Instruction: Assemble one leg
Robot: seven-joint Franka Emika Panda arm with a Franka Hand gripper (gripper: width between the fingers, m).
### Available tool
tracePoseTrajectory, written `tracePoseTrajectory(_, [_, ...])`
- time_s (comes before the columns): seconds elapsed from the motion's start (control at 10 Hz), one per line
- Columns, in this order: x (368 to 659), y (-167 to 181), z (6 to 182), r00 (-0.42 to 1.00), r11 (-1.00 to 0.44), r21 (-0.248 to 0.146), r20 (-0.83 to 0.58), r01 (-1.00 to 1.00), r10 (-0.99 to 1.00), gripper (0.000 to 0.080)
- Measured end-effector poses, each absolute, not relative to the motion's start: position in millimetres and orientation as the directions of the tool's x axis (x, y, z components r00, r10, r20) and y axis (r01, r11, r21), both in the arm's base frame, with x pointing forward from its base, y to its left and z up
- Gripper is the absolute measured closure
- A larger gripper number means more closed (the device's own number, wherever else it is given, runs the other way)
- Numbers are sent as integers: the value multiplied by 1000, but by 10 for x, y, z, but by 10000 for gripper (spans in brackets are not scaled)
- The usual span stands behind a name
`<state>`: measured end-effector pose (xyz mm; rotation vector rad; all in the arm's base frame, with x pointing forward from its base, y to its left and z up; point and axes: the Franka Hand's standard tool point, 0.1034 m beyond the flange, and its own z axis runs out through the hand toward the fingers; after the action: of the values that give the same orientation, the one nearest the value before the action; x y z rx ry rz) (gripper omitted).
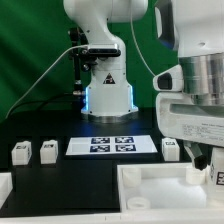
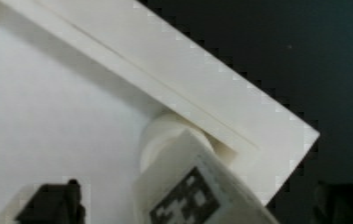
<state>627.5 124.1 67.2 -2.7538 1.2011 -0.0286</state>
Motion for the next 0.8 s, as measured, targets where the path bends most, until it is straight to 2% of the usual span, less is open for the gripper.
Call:
tracePoseTrajectory(0.1, [6295,1254,723,882,-879,-94,6,-468,-471,151])
tracePoseTrajectory(0.2, [6306,1257,731,930,-928,-85,26,-362,-366,151])
tracePoseTrajectory(0.3, [6297,1242,717,939,-936,-82,26,-341,-344,151])
tracePoseTrajectory(0.4, [6296,1251,717,915,-912,-88,18,-400,-403,253])
tracePoseTrajectory(0.5, [6295,1253,717,903,-901,-89,15,-426,-428,429])
tracePoseTrajectory(0.6, [6271,1233,703,859,-856,-84,-2,-510,-512,429])
tracePoseTrajectory(0.7, [6273,1234,701,786,-782,-87,-14,-617,-619,503])
tracePoseTrajectory(0.8, [6271,1240,700,707,-703,-89,-29,-706,-706,503])
